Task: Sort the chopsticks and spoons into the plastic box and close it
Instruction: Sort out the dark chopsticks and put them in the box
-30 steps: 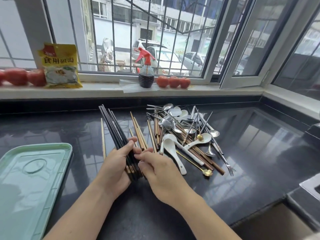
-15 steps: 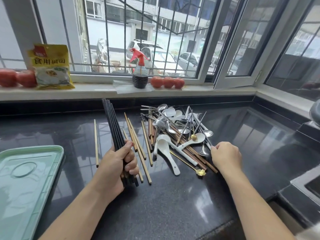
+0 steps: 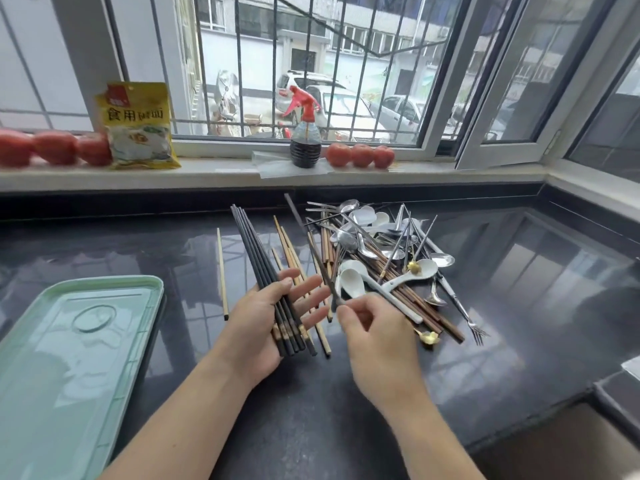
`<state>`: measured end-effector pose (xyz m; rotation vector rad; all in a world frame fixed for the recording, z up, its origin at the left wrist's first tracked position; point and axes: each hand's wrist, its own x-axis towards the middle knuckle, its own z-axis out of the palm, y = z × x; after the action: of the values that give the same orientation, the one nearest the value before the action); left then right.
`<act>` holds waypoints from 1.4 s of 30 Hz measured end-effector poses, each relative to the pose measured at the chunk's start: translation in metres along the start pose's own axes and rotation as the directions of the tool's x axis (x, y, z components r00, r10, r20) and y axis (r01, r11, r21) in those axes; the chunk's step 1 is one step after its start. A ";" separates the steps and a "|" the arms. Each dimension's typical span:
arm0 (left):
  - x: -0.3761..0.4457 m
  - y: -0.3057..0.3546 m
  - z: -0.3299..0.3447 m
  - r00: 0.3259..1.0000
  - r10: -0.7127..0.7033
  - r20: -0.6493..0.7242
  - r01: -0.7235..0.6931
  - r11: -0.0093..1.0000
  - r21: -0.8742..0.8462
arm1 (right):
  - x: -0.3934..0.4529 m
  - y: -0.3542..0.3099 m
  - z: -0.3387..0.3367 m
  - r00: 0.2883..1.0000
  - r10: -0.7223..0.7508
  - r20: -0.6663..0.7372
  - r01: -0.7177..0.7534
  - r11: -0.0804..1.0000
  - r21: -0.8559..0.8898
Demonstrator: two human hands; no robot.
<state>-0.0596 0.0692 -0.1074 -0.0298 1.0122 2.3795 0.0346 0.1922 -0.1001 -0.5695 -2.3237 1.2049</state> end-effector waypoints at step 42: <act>0.006 0.006 -0.006 0.989 0.145 -0.041 -0.134 0.969 0.206 | 0.052 -0.032 0.027 0.908 -0.170 0.384 0.266 0.941 -0.211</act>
<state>-0.0685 0.0646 -0.1086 0.0523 1.3183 2.3991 -0.0278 0.1864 -0.0771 -0.1632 -2.7941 0.9692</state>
